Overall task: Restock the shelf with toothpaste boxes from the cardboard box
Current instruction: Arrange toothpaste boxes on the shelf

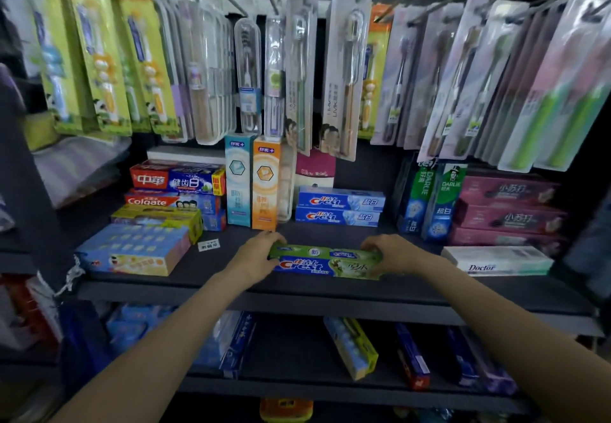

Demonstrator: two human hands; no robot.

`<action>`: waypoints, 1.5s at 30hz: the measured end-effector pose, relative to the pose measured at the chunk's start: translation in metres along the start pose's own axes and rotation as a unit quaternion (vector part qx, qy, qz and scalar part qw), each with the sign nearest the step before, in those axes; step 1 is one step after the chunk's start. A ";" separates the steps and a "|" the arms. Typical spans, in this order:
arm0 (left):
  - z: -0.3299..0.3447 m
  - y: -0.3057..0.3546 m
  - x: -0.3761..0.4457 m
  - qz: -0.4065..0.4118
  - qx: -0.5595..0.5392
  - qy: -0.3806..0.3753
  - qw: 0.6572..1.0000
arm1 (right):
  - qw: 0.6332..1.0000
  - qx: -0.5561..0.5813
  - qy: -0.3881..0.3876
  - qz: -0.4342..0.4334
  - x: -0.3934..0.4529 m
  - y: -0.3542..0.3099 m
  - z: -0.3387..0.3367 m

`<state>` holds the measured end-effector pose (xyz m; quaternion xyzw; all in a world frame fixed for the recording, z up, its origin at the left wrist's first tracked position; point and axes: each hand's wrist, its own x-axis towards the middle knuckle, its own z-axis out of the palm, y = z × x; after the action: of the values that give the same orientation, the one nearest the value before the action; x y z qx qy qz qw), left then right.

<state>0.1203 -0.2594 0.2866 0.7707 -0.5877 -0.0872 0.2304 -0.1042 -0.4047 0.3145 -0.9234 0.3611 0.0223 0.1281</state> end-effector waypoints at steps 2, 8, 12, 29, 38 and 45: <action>-0.003 -0.007 0.002 -0.020 -0.007 0.005 1.000 | 0.997 0.073 -0.017 0.026 0.001 0.004 0.002; -0.010 -0.014 0.005 -0.160 -0.171 0.116 0.965 | 0.928 0.363 0.017 0.084 0.010 0.005 0.011; -0.005 -0.002 0.018 -0.195 -0.284 0.137 0.929 | 0.889 0.422 0.107 0.144 0.020 0.018 0.017; 0.032 0.045 0.076 -0.160 -0.357 0.028 0.920 | 0.918 0.296 0.182 0.191 0.066 0.042 0.013; 0.043 0.047 0.057 -0.114 -0.319 0.170 0.925 | 0.911 0.276 0.286 0.109 0.045 0.020 0.025; 0.100 0.030 -0.091 0.188 -0.176 0.161 0.953 | 0.924 0.221 0.218 -0.224 -0.056 -0.046 0.086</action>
<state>0.0272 -0.2042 0.2000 0.5974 -0.6526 -0.0193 0.4657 -0.1106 -0.3138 0.2490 -0.9106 0.1594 -0.2894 0.2482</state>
